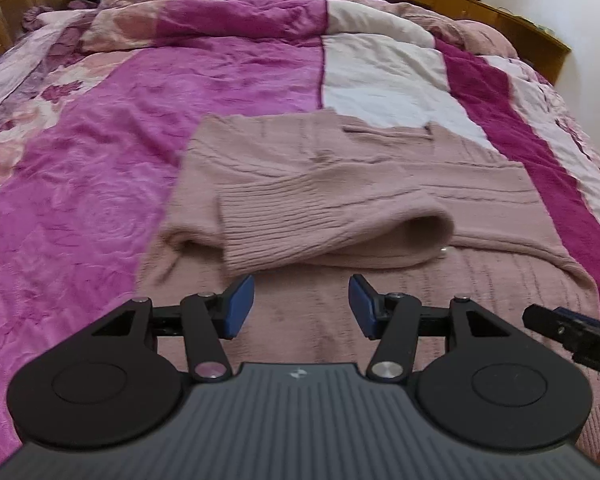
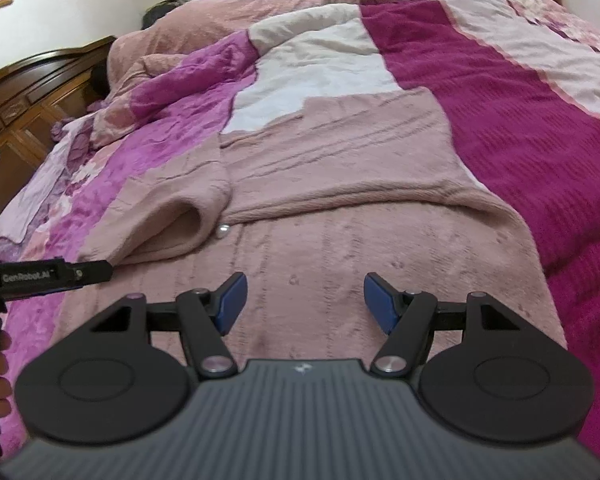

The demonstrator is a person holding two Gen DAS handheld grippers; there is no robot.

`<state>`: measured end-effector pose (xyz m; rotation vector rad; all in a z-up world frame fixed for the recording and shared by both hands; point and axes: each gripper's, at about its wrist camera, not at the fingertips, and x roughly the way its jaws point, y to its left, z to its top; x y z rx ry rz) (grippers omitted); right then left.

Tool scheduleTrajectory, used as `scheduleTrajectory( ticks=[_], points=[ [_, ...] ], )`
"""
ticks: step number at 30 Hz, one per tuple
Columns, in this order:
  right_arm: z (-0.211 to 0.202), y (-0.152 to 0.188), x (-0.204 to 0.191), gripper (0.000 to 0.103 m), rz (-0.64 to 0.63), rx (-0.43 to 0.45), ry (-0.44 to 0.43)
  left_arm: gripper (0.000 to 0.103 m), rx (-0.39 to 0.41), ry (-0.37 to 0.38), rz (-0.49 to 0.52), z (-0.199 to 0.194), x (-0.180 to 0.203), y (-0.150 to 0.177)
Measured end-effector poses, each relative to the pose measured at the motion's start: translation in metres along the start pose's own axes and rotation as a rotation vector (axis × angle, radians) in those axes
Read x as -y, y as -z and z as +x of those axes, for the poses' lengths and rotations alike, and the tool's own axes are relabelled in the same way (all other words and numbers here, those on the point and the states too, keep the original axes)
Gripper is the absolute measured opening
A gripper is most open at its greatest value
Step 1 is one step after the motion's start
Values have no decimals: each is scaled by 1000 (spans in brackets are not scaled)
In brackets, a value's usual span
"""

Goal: Fold small clothes
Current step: 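Lay the sleeve down over the body and open the left tool, then grasp the cardigan's side edge with the right tool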

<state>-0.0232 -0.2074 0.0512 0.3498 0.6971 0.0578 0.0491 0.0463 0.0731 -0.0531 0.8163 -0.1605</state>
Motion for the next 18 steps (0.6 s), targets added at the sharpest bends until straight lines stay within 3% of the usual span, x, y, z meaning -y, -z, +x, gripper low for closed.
scheduleTrajectory(
  ticks=[12, 18],
  points=[
    [18, -18, -59, 68, -128, -5, -110, 61, 4, -115, -63, -13, -42, 8],
    [28, -26, -104, 68, -256, 15, -181, 61, 8, -147, -101, -17, -61, 13]
  ],
)
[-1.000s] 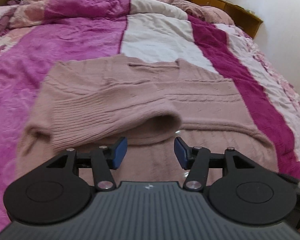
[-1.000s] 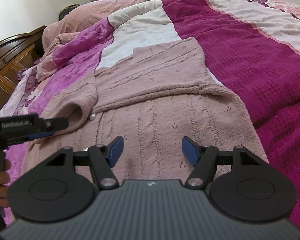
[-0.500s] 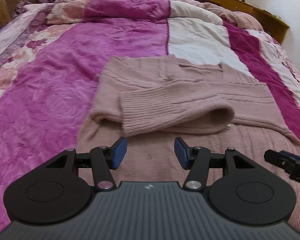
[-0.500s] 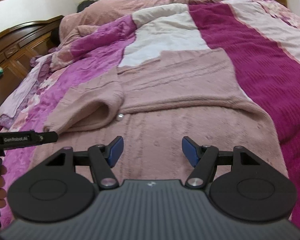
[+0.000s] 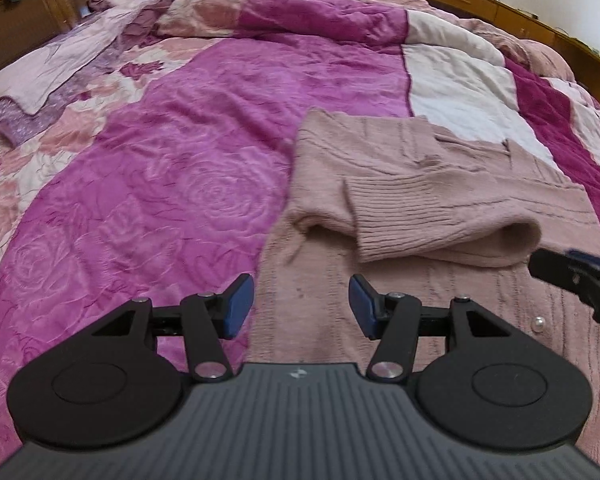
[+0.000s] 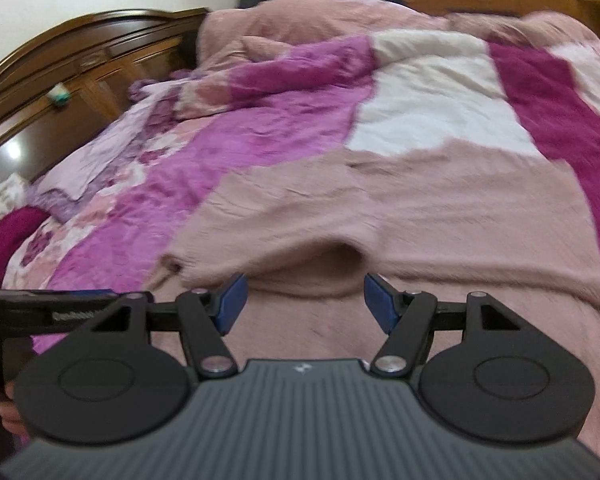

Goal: Fold small clothes
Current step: 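Grasp the cardigan's side edge with the right tool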

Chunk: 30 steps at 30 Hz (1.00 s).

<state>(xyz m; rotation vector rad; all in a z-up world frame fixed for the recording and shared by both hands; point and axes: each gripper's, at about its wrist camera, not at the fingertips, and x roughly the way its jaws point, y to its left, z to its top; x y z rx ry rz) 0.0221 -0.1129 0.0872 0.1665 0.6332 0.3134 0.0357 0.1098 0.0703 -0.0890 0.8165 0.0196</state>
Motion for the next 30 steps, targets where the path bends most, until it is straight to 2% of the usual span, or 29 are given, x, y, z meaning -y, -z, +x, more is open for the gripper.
scheduleTrajectory(
  ticks=[7, 13, 20, 21, 23, 24, 26, 28, 30],
  points=[
    [31, -9, -41, 67, -143, -55, -60, 61, 4, -57, -12, -2, -17, 4],
    [58, -8, -69, 66, -292, -87, -132, 61, -6, -69, -40, -1, -32, 8],
    [91, 0, -76, 64, -395, -134, -118, 61, -12, -83, -65, 1, -42, 10],
    [93, 0, -76, 62, -403, -132, -114, 61, -13, -84, -68, 1, -43, 11],
    [96, 1, -76, 40, -418, -126, -92, 61, -18, -84, -71, 3, -44, 10],
    [96, 0, -74, 37, -413, -128, -101, 61, -19, -84, -72, 4, -45, 10],
    [92, -3, -72, 20, -399, -124, -125, 61, -21, -83, -72, 4, -44, 10],
    [84, -9, -72, 10, -398, -101, -127, 61, -19, -80, -68, 4, -43, 10],
    [74, -16, -70, 8, -394, -58, -121, 61, -16, -76, -62, 3, -40, 9]
  ],
)
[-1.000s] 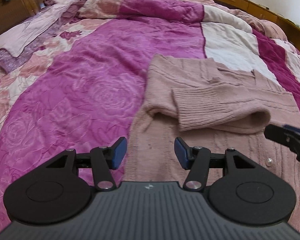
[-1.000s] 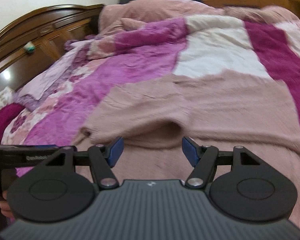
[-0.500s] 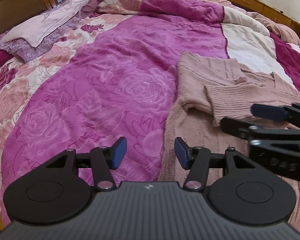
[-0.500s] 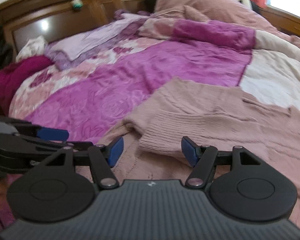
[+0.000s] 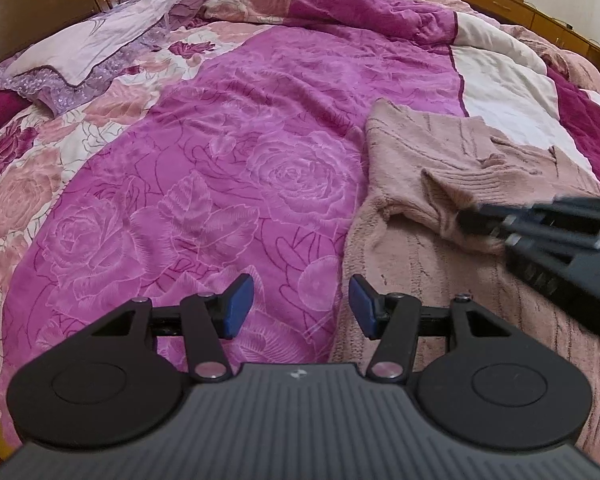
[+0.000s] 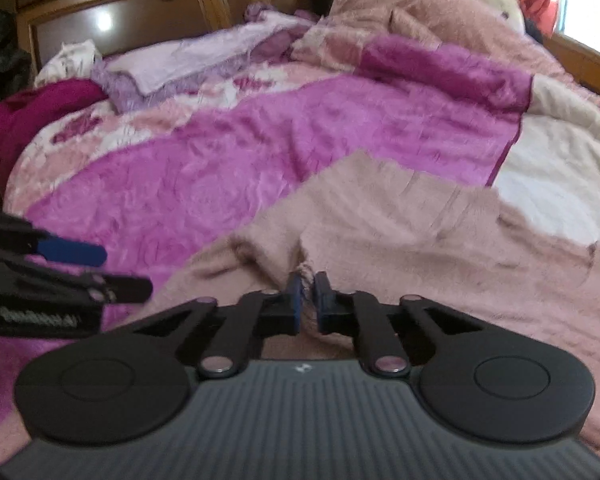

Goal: Fold small clothes
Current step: 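Grasp the cardigan's side edge with the right tool, then lift and fold the side edge over toward the button placket with the right tool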

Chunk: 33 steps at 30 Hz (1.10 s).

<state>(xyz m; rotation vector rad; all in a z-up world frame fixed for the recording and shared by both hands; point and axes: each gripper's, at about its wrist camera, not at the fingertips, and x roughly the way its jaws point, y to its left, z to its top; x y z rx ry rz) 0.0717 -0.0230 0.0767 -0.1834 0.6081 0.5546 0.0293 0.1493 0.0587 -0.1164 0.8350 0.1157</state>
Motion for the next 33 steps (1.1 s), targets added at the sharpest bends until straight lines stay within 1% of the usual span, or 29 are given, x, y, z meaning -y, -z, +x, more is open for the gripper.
scheduleTrajectory(
  ticks=[3, 7, 10, 13, 15, 19, 21, 25, 27, 28, 30, 33],
  points=[
    [-23, -10, 15, 8, 33, 71, 31, 61, 5, 7, 9, -1, 4, -1],
    [-53, -16, 46, 8, 107, 134, 106, 61, 14, 19, 22, -4, 11, -2],
    [-76, -10, 72, 7, 167, 172, 183, 61, 18, 31, 32, -5, 17, -3],
    [-94, 3, 100, 7, 245, 191, 275, 61, 17, 41, 45, -4, 24, -3],
    [-102, 13, 117, 7, 303, 188, 323, 61, 17, 48, 54, -4, 29, -3],
    [-111, 45, 159, 7, 511, 169, 393, 61, 21, 60, 76, -5, 38, -4],
    [-113, 62, 173, 7, 584, 151, 425, 61, 22, 64, 87, -5, 43, -4],
    [-112, 93, 188, 8, 646, 110, 466, 61, 28, 74, 115, -7, 53, -6],
    [-114, 107, 195, 8, 693, 98, 467, 61, 33, 79, 123, -8, 58, -8],
    [-115, 113, 198, 10, 716, 89, 460, 61, 35, 81, 127, -8, 60, -9],
    [-119, 121, 201, 11, 741, 75, 463, 61, 34, 85, 132, -8, 64, -10],
    [-125, 127, 203, 11, 743, 48, 475, 61, 31, 88, 141, -6, 70, -12]
  ],
)
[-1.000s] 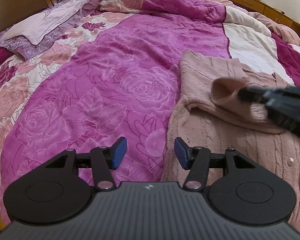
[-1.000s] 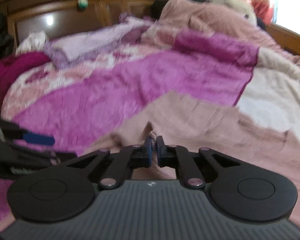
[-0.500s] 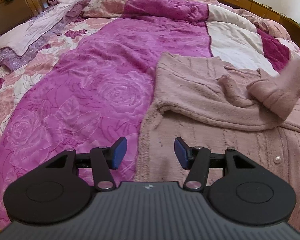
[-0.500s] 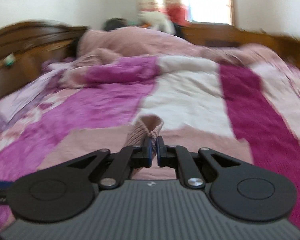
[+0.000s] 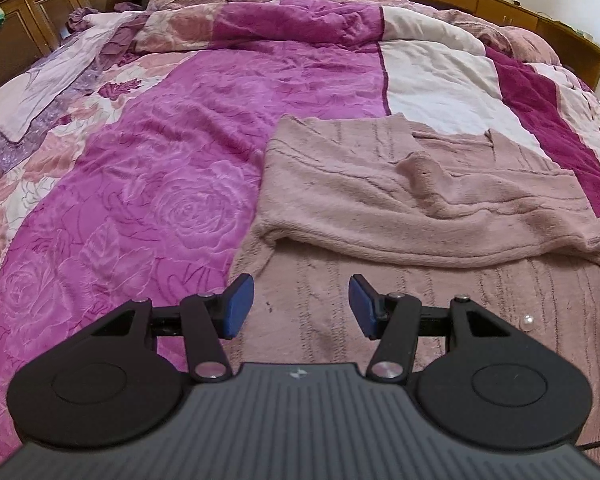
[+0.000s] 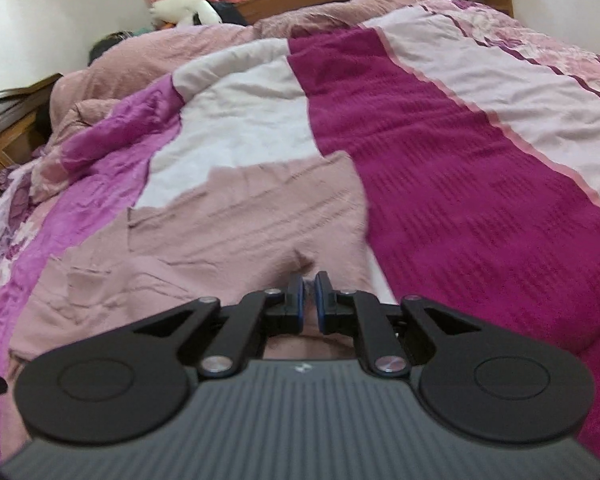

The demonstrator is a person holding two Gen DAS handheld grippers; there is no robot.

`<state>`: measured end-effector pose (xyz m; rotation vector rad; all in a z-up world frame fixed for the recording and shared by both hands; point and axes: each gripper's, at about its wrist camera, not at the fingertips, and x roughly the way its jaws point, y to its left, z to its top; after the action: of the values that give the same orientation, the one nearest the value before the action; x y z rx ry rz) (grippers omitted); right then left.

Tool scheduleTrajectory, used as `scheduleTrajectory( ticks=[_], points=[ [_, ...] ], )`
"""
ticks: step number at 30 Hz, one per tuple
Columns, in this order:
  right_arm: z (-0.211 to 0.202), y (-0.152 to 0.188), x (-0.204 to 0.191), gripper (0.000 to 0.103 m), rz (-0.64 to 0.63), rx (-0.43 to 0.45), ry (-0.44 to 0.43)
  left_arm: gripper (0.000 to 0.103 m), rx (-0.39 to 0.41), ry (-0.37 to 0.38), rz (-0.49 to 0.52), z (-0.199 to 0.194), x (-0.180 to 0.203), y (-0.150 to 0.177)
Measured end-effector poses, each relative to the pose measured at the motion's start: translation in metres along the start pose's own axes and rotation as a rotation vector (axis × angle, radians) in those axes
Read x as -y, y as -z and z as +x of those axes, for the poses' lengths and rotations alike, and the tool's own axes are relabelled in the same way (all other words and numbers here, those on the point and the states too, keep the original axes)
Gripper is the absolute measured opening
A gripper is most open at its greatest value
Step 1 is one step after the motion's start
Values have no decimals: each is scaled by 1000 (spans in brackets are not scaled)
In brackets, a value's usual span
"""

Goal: Fold small clothes
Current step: 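Lift and fold the side edge over toward the button placket with the right tool, then open the right tool to release the folded side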

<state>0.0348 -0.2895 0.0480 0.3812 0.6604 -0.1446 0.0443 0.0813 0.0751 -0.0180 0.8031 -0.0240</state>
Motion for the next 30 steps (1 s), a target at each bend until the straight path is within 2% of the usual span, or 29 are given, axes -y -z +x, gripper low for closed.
scheduleTrajectory(
  ticks=[6, 7, 8, 9, 16, 24, 30],
  points=[
    [-13, -11, 3, 13, -19, 32, -23, 61, 3, 6, 16, 4, 9, -6],
    [-14, -14, 1, 27, -26, 43, -29, 61, 4, 7, 18, 5, 11, -7],
    [-15, -17, 0, 51, -31, 58, -37, 61, 4, 8, 20, 6, 13, -8],
    [-16, -20, -2, 60, -37, 75, -47, 61, 4, 9, 22, 6, 15, -9],
    [6, -30, -21, 61, -101, 58, -92, 61, 11, 22, 35, 12, 22, -16],
    [53, -19, -25, 60, -96, -66, -56, 61, 30, 29, 37, 14, 27, -23],
    [54, -5, -35, 58, -215, -46, -36, 61, 38, 37, 28, 21, 27, -26]
  ],
)
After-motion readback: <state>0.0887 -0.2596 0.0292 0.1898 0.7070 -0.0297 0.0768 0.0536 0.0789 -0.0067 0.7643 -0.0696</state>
